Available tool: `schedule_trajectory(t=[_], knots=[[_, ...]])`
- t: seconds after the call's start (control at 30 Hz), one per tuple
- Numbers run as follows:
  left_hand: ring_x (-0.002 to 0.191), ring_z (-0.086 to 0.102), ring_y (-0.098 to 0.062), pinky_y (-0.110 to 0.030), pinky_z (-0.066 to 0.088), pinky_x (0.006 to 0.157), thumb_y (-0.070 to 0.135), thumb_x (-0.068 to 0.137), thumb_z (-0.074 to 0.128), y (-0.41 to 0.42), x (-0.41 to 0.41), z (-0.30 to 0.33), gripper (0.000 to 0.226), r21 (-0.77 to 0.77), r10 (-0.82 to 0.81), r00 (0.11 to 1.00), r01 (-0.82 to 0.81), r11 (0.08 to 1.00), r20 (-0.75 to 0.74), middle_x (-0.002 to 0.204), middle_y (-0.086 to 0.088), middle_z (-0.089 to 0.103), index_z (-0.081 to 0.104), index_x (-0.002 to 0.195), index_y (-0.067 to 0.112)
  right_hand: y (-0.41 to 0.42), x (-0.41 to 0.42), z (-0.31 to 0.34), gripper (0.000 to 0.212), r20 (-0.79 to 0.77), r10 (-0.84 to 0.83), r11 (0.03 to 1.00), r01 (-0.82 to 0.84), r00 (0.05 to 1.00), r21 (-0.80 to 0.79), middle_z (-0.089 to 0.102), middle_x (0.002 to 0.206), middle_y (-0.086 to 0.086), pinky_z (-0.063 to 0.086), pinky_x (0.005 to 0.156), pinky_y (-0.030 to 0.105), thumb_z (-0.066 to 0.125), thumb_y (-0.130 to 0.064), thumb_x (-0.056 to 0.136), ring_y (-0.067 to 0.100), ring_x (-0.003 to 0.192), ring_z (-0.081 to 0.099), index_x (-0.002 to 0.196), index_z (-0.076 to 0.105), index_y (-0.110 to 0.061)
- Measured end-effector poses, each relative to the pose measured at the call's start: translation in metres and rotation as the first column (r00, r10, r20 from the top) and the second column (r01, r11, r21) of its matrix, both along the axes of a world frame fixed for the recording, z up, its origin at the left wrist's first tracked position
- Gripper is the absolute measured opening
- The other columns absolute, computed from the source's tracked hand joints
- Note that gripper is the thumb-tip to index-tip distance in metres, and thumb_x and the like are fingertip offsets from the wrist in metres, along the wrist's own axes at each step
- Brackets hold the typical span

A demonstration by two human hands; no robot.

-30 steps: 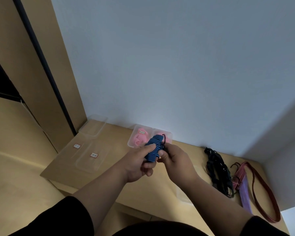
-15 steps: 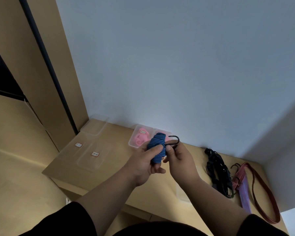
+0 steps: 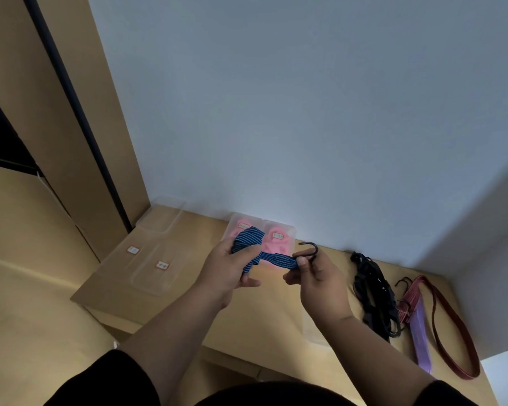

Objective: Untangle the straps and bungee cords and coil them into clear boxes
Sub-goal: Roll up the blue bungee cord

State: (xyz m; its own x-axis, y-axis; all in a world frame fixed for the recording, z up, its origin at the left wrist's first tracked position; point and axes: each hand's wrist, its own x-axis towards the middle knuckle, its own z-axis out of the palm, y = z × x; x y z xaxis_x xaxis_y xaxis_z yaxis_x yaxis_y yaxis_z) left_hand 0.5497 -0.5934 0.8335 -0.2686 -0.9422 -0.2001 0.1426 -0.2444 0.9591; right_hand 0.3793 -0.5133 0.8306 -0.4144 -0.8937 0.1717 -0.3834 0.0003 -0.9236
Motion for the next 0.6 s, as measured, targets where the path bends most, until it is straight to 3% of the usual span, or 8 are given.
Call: schedule_trajectory(t=[0.07,0.13,0.2,0.33,0.43,0.5,0.6], knots=[[0.072,0.067,-0.012,-0.038,0.061,0.056,0.035,0.076,0.077,-0.002,0.002,0.001,0.019,-0.136,-0.027,0.983,0.052,0.989,0.180,0.086,0.007,0.068,0.070,0.093,0.042,0.001,0.002,0.001,0.025,-0.101,0.027,0.999,-0.024,0.995,0.035,0.073,0.071,-0.009,0.045,0.062,0.009,0.049,-0.017,0.105,0.003,0.067,0.068,0.091,0.057,-0.036],[0.084,0.068,-0.013,-0.038,0.061,0.054,0.037,0.074,0.074,-0.003,0.001,0.003,0.022,-0.197,-0.038,0.952,0.102,0.975,0.305,0.093,0.010,0.068,0.065,0.093,0.044,0.001,0.002,0.004,0.023,-0.220,0.064,0.994,-0.043,0.973,0.100,0.070,0.067,-0.009,0.043,0.058,0.010,0.049,-0.019,0.104,-0.003,0.068,0.065,0.090,0.055,-0.036],[0.083,0.068,-0.015,-0.038,0.062,0.055,0.035,0.080,0.072,-0.004,-0.001,0.004,0.026,-0.257,-0.057,0.886,0.195,0.947,0.461,0.101,0.010,0.064,0.056,0.100,0.044,0.000,0.002,0.008,0.020,-0.315,0.091,0.987,-0.044,0.945,0.155,0.069,0.068,-0.010,0.047,0.059,0.019,0.048,-0.020,0.104,-0.003,0.069,0.064,0.090,0.053,-0.034],[0.072,0.066,-0.015,-0.035,0.060,0.055,0.041,0.089,0.066,-0.004,-0.007,0.006,0.039,-0.288,-0.054,0.661,0.398,0.871,0.749,0.101,0.007,0.058,0.044,0.119,0.027,-0.003,0.001,0.012,0.011,-0.486,0.150,0.972,-0.037,0.861,0.234,0.071,0.080,-0.005,0.052,0.069,0.037,0.046,-0.024,0.104,0.019,0.077,0.066,0.094,0.052,-0.027],[0.072,0.054,-0.007,-0.028,0.042,0.053,0.043,0.090,0.065,-0.003,-0.012,0.006,0.035,-0.317,0.007,0.519,0.511,0.799,0.855,0.091,0.008,0.054,0.039,0.108,0.027,-0.006,0.003,0.014,0.012,-0.581,0.179,0.962,-0.018,0.794,0.271,0.070,0.086,0.000,0.046,0.063,0.038,0.044,-0.028,0.104,0.026,0.076,0.062,0.096,0.051,-0.022],[0.068,0.048,-0.003,-0.024,0.029,0.051,0.042,0.090,0.065,-0.002,-0.014,0.007,0.034,-0.334,0.037,0.474,0.559,0.759,0.880,0.082,0.013,0.048,0.036,0.101,0.030,-0.009,0.006,0.014,0.013,-0.626,0.217,0.953,-0.023,0.749,0.304,0.068,0.087,0.002,0.034,0.057,0.036,0.043,-0.028,0.104,0.026,0.068,0.053,0.093,0.047,-0.021],[0.063,0.041,-0.001,-0.023,0.023,0.050,0.040,0.089,0.067,-0.003,-0.016,0.009,0.034,-0.335,0.052,0.439,0.598,0.728,0.897,0.075,0.017,0.041,0.034,0.095,0.031,-0.011,0.008,0.016,0.017,-0.650,0.261,0.935,-0.018,0.713,0.355,0.060,0.077,0.000,0.024,0.051,0.037,0.041,-0.028,0.105,0.024,0.062,0.043,0.089,0.038,-0.023]])
